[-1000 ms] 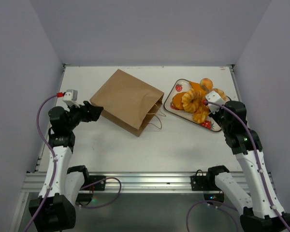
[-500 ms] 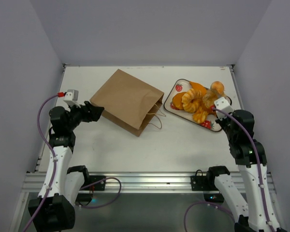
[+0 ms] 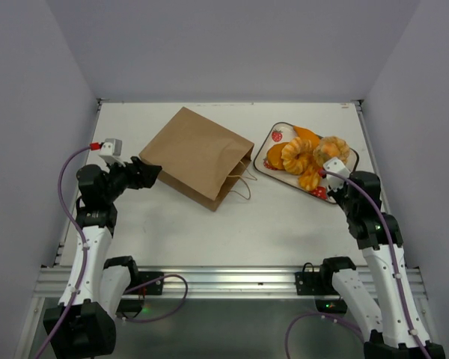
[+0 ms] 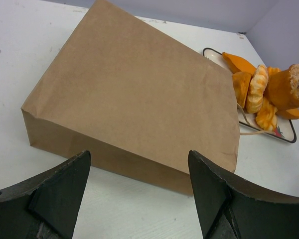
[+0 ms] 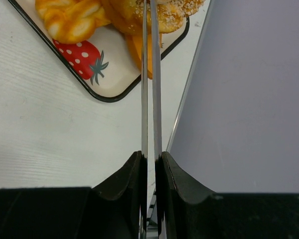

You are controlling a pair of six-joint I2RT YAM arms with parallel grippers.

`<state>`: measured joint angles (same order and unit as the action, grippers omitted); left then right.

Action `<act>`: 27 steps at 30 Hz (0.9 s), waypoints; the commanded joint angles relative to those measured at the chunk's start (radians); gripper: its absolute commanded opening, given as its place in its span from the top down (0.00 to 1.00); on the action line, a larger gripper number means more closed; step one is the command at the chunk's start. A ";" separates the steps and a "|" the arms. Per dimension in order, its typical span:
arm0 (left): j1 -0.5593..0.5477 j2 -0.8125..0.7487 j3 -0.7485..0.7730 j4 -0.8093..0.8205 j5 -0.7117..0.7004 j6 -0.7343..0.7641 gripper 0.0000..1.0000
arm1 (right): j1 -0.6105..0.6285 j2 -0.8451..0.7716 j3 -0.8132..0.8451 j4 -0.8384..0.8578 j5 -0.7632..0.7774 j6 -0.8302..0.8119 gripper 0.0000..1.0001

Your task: Take the fake bread out of the paper bag

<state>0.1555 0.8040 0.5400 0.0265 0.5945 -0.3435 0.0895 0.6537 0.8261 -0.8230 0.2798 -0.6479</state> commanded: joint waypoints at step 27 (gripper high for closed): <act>-0.010 -0.003 0.003 0.009 -0.001 0.032 0.18 | -0.005 -0.028 0.027 0.045 -0.007 0.014 0.55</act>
<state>0.1547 0.8040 0.5400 0.0265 0.5945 -0.3294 0.0891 0.6323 0.8047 -0.8078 0.2844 -0.6468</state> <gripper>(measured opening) 0.824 0.448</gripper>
